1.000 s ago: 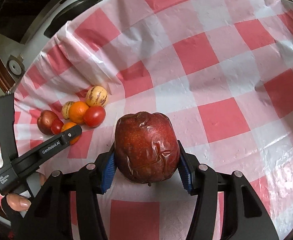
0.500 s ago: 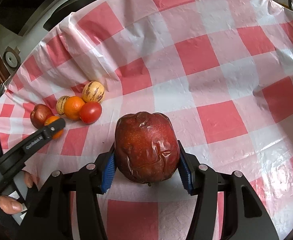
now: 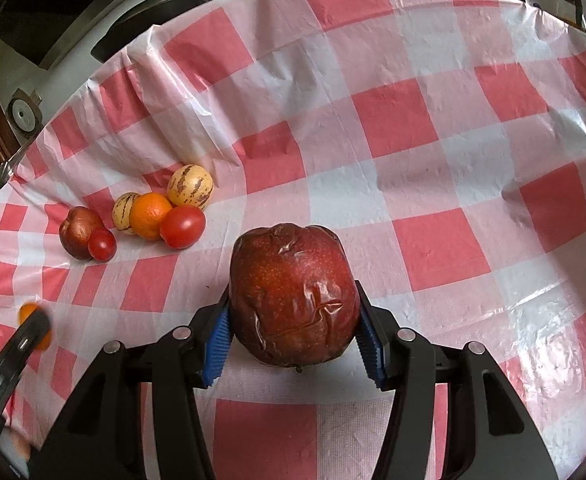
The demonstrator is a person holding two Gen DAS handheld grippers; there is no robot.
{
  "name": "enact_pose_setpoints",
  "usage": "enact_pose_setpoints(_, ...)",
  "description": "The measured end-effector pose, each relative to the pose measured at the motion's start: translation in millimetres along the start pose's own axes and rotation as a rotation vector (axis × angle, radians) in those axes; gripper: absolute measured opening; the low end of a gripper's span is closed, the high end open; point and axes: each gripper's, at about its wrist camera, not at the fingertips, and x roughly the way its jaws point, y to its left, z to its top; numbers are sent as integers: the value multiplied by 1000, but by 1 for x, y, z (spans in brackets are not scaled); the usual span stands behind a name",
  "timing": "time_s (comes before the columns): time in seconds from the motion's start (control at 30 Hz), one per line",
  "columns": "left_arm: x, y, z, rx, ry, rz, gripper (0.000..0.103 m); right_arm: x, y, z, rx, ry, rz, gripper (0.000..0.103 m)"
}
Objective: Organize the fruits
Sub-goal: 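Carry the wrinkled red fruit and the mandarin over the white bin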
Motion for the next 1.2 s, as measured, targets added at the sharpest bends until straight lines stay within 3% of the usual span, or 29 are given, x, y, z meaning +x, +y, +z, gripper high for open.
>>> enact_pose_setpoints(0.1, -35, 30, -12, -65, -29, 17, 40, -7, 10, -5, -28, -6, -1, 53)
enact_pose_setpoints(0.2, -76, 65, -28, -134, -78, 36, 40, -27, 35, -21, -74, 2, 57, 53)
enact_pose_setpoints(0.37, -133, 107, -50, -155, -132, 67, 41, -78, 83, -72, -148, 17, 194, 53)
enact_pose_setpoints(0.67, -209, 167, -90, -130, -134, 133, 41, -140, 160, -164, -301, 83, 346, 53)
enact_pose_setpoints(0.97, -263, 257, -136, -233, -112, 254, 41, -175, 229, -215, -497, 92, 427, 53)
enact_pose_setpoints(1.2, -294, 303, -161, -283, -111, 344, 41, -191, 273, -258, -652, 116, 496, 53)
